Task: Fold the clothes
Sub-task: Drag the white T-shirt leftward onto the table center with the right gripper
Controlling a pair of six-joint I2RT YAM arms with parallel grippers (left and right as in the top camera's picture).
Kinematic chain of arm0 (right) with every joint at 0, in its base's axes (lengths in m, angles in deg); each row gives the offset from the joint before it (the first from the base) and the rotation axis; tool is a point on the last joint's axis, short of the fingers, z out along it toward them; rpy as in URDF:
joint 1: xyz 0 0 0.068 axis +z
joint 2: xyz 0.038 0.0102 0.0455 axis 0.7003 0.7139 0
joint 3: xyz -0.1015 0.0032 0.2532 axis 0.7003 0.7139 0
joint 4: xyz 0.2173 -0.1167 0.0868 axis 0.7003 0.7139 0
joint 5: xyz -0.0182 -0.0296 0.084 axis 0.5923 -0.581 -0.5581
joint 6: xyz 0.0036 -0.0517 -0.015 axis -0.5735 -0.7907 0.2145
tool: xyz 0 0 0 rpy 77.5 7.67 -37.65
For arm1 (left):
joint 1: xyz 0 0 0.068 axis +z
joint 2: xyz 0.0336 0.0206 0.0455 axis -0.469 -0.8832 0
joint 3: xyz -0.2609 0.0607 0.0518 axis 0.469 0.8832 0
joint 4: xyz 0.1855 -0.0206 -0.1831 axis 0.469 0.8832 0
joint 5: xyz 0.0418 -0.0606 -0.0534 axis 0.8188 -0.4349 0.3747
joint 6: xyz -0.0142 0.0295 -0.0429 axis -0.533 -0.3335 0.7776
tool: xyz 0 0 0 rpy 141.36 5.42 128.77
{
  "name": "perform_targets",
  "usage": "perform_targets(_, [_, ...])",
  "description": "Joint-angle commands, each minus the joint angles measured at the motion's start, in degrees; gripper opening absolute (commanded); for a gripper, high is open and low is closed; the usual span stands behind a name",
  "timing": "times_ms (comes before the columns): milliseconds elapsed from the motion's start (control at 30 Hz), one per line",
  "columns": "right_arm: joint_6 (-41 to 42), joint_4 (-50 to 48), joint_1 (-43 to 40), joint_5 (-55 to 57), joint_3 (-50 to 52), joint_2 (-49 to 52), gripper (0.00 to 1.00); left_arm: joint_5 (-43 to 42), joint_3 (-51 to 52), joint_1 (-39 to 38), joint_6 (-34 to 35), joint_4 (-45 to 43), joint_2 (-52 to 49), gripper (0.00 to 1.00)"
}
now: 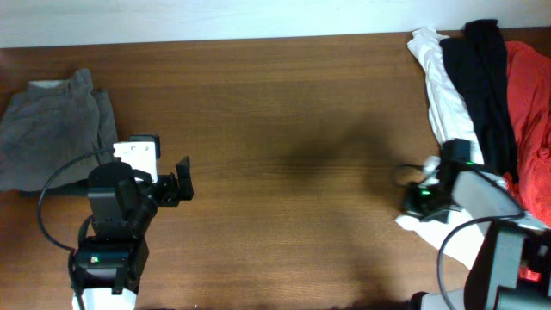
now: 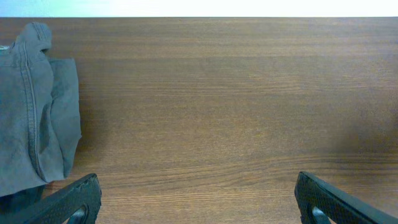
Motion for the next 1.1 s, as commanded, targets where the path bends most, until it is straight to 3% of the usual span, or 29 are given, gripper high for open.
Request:
perform_targets(0, [-1.86,-0.87,9.68,-14.73,-1.53,-4.68,0.04,-0.59,-1.11,0.35,-0.50,-0.85,-0.04,0.99])
perform_targets(200, [3.23,-6.29,26.67,-14.69,-9.09,-6.82,0.04,-0.57,-1.11,0.35,-0.52,-2.19,-0.04,0.99])
perform_targets(400, [3.85,-23.34,41.46,-12.55,-13.51,-6.78,0.04,-0.59,-1.11,0.35,-0.52,-2.56,-0.04,0.99])
perform_targets(633, [5.05,-31.10,46.56,-7.82,-13.51,-5.53,0.04,-0.59,-1.11,0.35,-0.50,-3.63,-0.04,0.99])
perform_targets(667, [5.05,-31.23,46.51,-6.80,-13.51,-5.49,0.14,-0.59,-1.11,0.35,-0.52,-3.85,-0.04,0.99])
perform_targets(700, [5.05,-31.23,46.51,-4.85,-13.51,-5.49,0.36,-0.59,-1.11,0.35,-0.52,-4.13,-0.04,0.99])
perform_targets(733, [5.03,-31.21,46.47,-2.54,-13.53,-5.60,0.50,-0.61,-1.11,0.33,-0.50,-4.55,-0.04,0.99])
perform_targets(767, [5.03,-30.91,46.14,-0.76,-13.68,-5.86,0.70,-0.63,-1.11,0.33,-0.50,-4.70,-0.04,0.99])
perform_targets(800, [5.03,-29.79,44.76,1.81,-14.03,-6.80,0.99,-0.63,-1.11,0.33,-0.50,-4.68,-0.04,0.99])
perform_targets(933, [5.01,-23.58,39.34,3.17,-15.56,-10.69,0.99,-3.17,-1.11,0.28,-0.48,-4.61,-1.62,0.99])
perform_targets(1067, [5.01,-15.17,31.15,3.19,-15.74,-17.25,0.99,-12.41,-1.11,0.28,-0.44,-4.79,-5.66,0.99])
